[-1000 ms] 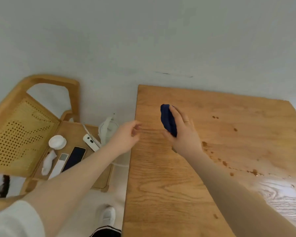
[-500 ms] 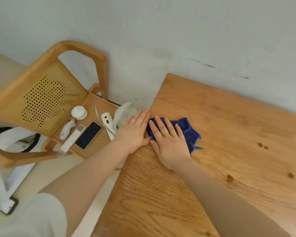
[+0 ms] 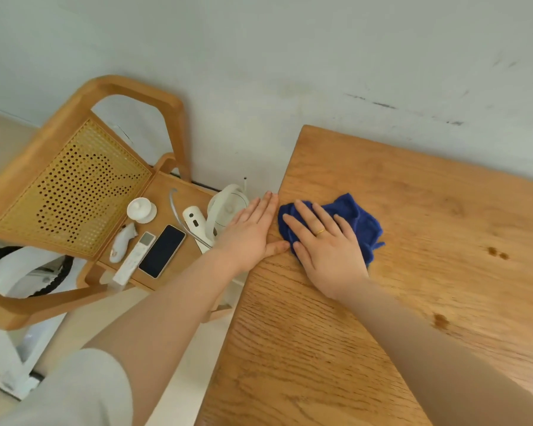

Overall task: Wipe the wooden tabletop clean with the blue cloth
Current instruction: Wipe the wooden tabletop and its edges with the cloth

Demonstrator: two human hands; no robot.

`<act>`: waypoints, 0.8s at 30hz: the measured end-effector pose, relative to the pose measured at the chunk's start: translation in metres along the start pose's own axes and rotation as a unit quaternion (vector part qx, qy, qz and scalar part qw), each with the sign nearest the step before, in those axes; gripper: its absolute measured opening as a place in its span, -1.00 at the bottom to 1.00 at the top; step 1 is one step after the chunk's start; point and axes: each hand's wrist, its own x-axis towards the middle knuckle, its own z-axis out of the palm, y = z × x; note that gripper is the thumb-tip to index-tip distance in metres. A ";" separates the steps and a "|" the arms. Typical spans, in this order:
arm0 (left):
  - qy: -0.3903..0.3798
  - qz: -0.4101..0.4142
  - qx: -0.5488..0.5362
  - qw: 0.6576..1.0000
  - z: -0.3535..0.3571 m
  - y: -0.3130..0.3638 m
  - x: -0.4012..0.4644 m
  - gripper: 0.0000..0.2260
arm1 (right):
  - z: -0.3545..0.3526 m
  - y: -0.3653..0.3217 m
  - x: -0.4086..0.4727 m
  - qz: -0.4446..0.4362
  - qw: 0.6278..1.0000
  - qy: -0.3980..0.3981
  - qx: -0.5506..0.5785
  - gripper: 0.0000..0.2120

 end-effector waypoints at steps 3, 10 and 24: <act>0.003 0.007 -0.005 1.000 -0.002 0.001 0.003 -0.20 | -0.005 0.010 0.015 -0.001 1.000 -0.006 -0.009 -0.50; 0.007 0.040 0.079 0.996 -0.016 0.004 0.010 -0.14 | -0.019 0.057 0.107 0.074 0.997 0.026 -0.021 -0.58; 0.006 0.077 0.077 0.994 -0.035 0.011 0.019 -0.04 | -0.023 0.072 0.105 0.029 0.998 0.060 -0.003 -0.58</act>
